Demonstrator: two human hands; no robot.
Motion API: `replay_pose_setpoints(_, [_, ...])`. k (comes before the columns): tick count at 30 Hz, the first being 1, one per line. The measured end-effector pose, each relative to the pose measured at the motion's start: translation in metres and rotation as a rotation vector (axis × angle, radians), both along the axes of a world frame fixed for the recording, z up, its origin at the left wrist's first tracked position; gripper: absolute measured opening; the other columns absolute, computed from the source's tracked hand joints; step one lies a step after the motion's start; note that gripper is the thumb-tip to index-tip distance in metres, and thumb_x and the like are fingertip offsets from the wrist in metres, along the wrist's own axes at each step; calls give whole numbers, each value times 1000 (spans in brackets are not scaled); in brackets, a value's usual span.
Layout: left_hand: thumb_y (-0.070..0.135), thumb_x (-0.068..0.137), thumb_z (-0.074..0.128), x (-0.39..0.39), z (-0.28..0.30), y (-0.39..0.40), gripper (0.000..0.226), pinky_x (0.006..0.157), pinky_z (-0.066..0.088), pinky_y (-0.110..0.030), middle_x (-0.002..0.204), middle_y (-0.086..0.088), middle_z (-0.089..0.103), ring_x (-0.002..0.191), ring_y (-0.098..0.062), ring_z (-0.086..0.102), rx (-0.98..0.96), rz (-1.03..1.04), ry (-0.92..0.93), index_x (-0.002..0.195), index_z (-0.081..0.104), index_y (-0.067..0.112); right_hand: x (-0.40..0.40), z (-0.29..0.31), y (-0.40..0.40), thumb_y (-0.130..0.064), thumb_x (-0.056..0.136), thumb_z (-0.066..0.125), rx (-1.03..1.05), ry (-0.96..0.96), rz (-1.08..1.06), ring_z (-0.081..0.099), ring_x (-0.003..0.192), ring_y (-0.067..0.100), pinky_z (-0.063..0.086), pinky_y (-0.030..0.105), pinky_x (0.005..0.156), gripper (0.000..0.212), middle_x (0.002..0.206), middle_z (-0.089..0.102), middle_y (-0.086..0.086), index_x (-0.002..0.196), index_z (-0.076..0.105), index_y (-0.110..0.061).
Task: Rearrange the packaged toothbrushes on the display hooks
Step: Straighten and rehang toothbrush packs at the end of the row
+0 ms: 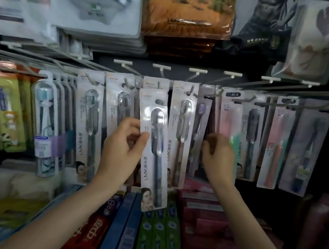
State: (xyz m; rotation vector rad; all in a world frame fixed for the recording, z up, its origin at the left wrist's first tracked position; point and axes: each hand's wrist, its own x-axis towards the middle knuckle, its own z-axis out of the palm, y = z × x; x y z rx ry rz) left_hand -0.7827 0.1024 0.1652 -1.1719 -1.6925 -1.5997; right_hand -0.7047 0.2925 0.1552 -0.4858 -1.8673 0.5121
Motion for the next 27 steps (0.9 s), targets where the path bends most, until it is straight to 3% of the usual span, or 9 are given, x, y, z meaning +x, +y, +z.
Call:
replay_pose_setpoints(3, [18, 88, 59, 4, 3, 7, 14, 70, 41, -3, 80, 17, 60, 76, 13, 56, -64, -43, 22, 98, 49, 20, 1, 7, 0, -8, 92, 49, -19, -73, 1, 50, 90, 24, 38, 28, 73, 21, 98, 52, 11, 111, 52, 1])
replay_pose_setpoints(7, [19, 88, 59, 11, 8, 24, 16, 69, 40, -1, 80, 25, 55, 76, 17, 55, -51, -72, 11, 99, 47, 21, -3, 12, 1, -6, 93, 47, -43, -228, -14, 53, 100, 35, 40, 35, 77, 25, 109, 55, 23, 116, 46, 5])
replay_pose_setpoints(10, [20, 89, 58, 16, 17, 35, 13, 69, 46, -11, 81, 17, 62, 72, 4, 59, -30, -109, -45, 98, 49, 18, -3, 15, -1, -9, 93, 49, -85, -302, 23, 52, 103, 38, 39, 38, 79, 38, 114, 54, 24, 126, 38, 4])
replay_pose_setpoints(13, [19, 90, 57, 17, 26, 42, 14, 63, 47, -13, 90, 0, 68, 69, -4, 61, -10, -217, -164, 101, 51, 14, -3, 19, 0, -6, 93, 47, -93, -364, 32, 56, 93, 32, 39, 33, 71, 41, 108, 59, 23, 132, 32, 1])
replay_pose_setpoints(18, [20, 92, 54, 6, 35, 34, 24, 69, 43, -6, 83, 16, 62, 78, 7, 57, -172, -116, -51, 115, 49, 18, -6, 23, 3, -9, 88, 59, -150, -216, 102, 59, 93, 29, 50, 39, 81, 47, 98, 62, 16, 129, 37, -4])
replay_pose_setpoints(21, [20, 91, 55, 6, 42, 36, 25, 73, 42, -8, 83, 19, 58, 79, 3, 57, -239, -88, -4, 116, 50, 16, -7, 27, 4, -10, 89, 58, -199, -208, 145, 56, 87, 22, 49, 32, 75, 44, 93, 57, 8, 127, 38, -5])
replay_pose_setpoints(25, [19, 92, 53, 6, 42, 40, 19, 62, 38, 0, 83, 13, 59, 69, 7, 51, -255, -16, 55, 111, 49, 17, -2, 30, 10, -9, 88, 59, -181, -234, 145, 57, 84, 21, 45, 22, 63, 33, 97, 60, 10, 118, 46, -5])
replay_pose_setpoints(27, [19, 93, 51, 5, 41, 37, 22, 59, 39, -1, 82, 14, 59, 68, 6, 51, -260, 28, 89, 115, 50, 16, 5, 31, 13, -9, 89, 57, -178, -236, 169, 58, 93, 24, 49, 31, 76, 39, 103, 58, 8, 125, 42, -6])
